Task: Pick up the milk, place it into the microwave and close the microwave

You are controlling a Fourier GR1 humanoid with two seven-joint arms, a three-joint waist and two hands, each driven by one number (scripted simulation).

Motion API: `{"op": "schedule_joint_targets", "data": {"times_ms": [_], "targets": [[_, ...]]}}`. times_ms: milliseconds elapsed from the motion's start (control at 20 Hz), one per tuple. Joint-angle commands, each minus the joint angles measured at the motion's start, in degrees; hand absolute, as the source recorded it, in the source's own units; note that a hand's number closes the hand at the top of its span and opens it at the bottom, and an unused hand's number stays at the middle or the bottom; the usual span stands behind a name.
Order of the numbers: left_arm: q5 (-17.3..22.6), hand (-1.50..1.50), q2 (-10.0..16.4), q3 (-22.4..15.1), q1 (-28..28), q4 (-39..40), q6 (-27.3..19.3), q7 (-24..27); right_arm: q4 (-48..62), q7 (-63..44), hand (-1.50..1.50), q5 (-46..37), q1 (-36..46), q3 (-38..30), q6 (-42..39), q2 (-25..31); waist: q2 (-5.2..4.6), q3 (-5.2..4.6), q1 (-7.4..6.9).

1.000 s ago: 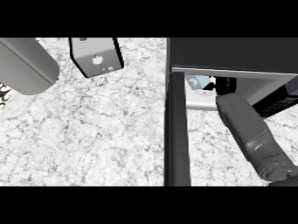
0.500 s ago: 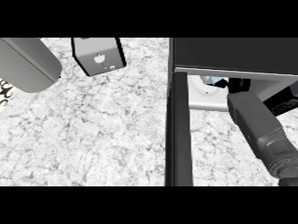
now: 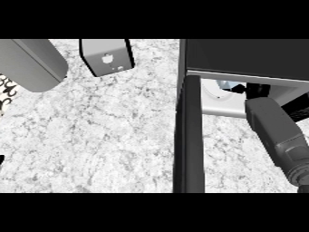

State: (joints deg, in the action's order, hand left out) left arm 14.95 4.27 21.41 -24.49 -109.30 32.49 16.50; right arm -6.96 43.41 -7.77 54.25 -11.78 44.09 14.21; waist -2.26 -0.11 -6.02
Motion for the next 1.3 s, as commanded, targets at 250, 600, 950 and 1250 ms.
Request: {"op": "schedule_joint_targets", "data": {"times_ms": [250, 600, 950, 1250], "targets": [[-1.54, -1.50, -0.10, -1.04, 3.70, 3.02, -1.13, -0.76, 3.56, -0.65, -1.50, -3.19, -0.91, 2.10, 1.60, 0.76, -1.00, 0.41, -0.38], [-1.90, -1.50, 1.00, -0.30, 5.59, 4.75, -0.98, 0.05, 2.78, -2.15, -1.50, -3.54, 0.91, 1.89, 6.58, -0.36, -1.01, 0.41, -1.21], [-2.41, -1.50, 1.17, -0.22, 3.92, 5.88, 0.58, 1.60, 2.69, -2.88, -1.50, -3.83, 1.68, 1.81, 5.00, -0.90, -0.66, 0.40, -1.36], [-2.33, -1.50, 1.19, -0.37, 4.07, 4.97, 0.32, 0.66, 3.27, -2.82, -1.50, -5.40, 1.86, 3.14, 4.35, -2.16, -0.38, 0.41, -1.12]]}}
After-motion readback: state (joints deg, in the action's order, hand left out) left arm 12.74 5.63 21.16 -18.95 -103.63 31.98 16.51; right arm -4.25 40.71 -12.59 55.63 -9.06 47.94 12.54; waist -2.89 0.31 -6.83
